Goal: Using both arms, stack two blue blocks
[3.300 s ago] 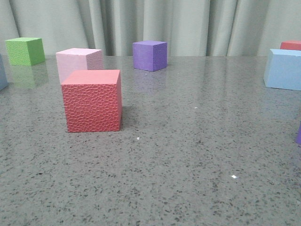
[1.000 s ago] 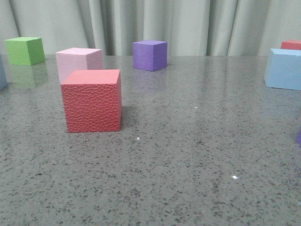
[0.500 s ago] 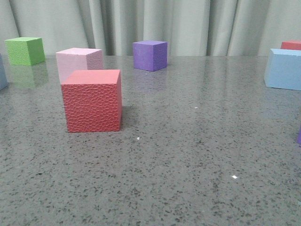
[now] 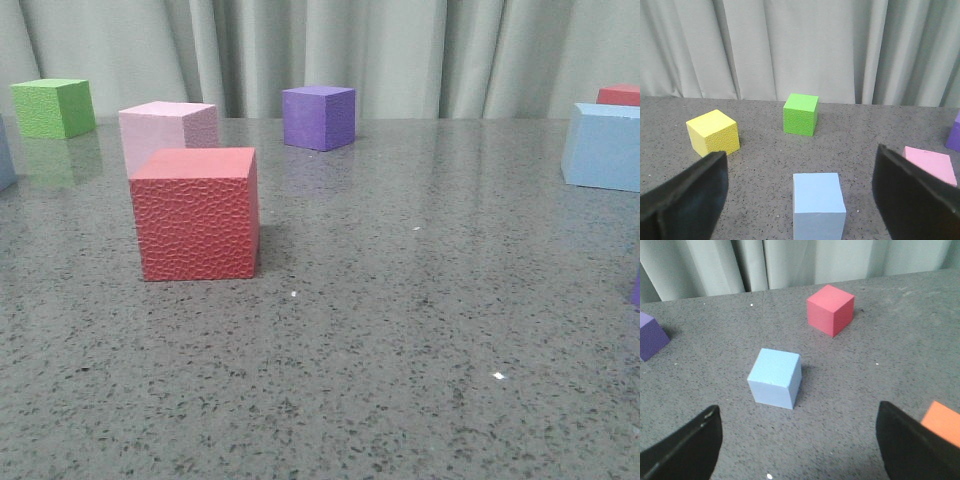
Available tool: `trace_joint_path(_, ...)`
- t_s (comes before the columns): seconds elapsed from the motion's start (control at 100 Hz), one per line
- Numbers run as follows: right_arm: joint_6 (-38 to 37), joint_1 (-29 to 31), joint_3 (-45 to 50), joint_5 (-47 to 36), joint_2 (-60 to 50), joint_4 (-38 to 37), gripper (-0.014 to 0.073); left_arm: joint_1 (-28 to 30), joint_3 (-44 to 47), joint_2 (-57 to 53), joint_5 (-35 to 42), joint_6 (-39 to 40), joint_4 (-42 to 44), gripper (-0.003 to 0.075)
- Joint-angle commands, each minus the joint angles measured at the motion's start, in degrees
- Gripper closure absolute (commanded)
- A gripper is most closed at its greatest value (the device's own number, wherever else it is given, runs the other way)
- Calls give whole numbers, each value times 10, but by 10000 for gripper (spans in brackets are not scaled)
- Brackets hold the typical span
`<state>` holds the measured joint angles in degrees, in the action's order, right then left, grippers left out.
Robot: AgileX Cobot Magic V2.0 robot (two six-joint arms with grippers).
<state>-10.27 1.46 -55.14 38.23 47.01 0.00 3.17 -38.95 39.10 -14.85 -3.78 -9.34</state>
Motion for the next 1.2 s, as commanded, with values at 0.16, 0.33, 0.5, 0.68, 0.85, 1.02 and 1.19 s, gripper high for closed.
trace_joint_path(0.16,3,-2,-203,73,178,33,-29,-1,-20,1,51,6,-8,166)
trace_joint_path(0.33,-7,-2,-318,151,298,61,-29,-1,-20,1,52,6,-8,166)
trace_joint_path(0.5,-32,-2,-407,208,402,68,-29,-1,-20,1,55,6,-8,166)
trace_joint_path(0.68,-54,-2,-473,262,482,68,-29,-1,-20,1,55,6,-8,166)
trace_joint_path(0.85,-63,-2,-497,287,535,67,-29,-1,-20,1,55,6,-10,166)
trace_joint_path(1.02,-64,-2,-497,305,563,67,-29,-1,-20,1,60,6,-10,166)
trace_joint_path(1.19,-64,-3,-497,316,585,67,-29,-1,-20,1,69,6,-12,166)
